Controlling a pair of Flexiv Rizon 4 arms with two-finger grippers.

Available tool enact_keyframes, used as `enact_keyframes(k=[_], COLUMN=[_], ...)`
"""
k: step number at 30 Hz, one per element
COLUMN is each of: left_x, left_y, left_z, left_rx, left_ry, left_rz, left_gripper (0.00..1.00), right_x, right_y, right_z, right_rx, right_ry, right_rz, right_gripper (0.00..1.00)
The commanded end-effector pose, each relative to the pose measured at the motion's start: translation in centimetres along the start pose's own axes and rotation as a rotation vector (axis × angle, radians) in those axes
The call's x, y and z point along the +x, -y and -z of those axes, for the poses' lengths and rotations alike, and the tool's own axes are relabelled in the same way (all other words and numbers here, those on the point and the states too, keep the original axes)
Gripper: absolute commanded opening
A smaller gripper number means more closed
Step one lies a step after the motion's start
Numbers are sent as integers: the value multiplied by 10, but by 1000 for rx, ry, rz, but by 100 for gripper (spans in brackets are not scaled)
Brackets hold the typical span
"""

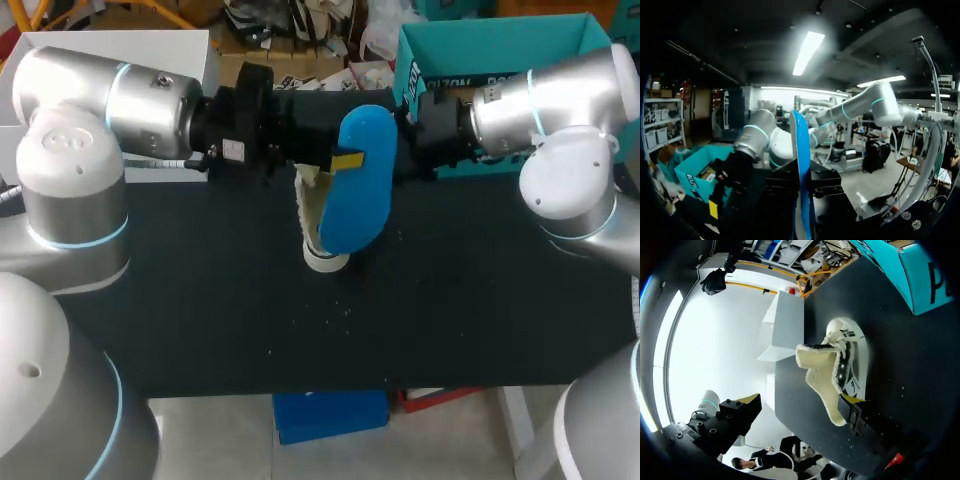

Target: Take the shoe out of the shoebox, open the shoe tongue, remove and reinsert the insole, then place the shoe into the shoebox

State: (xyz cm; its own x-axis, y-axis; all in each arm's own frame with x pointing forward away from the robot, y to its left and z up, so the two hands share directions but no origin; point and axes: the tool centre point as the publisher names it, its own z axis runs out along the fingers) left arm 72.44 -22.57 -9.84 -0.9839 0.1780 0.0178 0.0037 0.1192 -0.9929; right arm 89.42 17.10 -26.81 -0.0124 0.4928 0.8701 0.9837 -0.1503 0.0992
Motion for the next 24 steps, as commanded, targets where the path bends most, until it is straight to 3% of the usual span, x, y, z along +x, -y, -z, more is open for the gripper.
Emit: enact_keyframes(k=[1,8,10,13,15,17,18,24], left_x=[10,10,34,63,84,101,106,106], left_y=[8,8,6,-21,-44,-63,-73,-73], left_z=[-1,-1,-10,-15,-20,-21,-20,-20], left_rx=[-87,-87,-128,-21,-28,61,90,90], left_ry=[134,134,120,61,5,-91,-127,-127], left_rz=[-97,-97,-350,-582,-723,-781,-786,-786], left_gripper=[0,0,0,0,0,0,0,0], right_x=[-4,-4,-4,-4,-4,-4,-4,-4], right_y=[1,1,1,1,1,1,1,1], right_z=[-2,-2,-2,-2,-2,-2,-2,-2], right_rx=[-2,-2,-2,-2,-2,-2,-2,-2], right_ry=[-179,-179,-179,-179,-179,-179,-179,-179], right_rz=[2,2,2,2,2,2,2,2], right_gripper=[100,100,100,100,100,100,100,100])
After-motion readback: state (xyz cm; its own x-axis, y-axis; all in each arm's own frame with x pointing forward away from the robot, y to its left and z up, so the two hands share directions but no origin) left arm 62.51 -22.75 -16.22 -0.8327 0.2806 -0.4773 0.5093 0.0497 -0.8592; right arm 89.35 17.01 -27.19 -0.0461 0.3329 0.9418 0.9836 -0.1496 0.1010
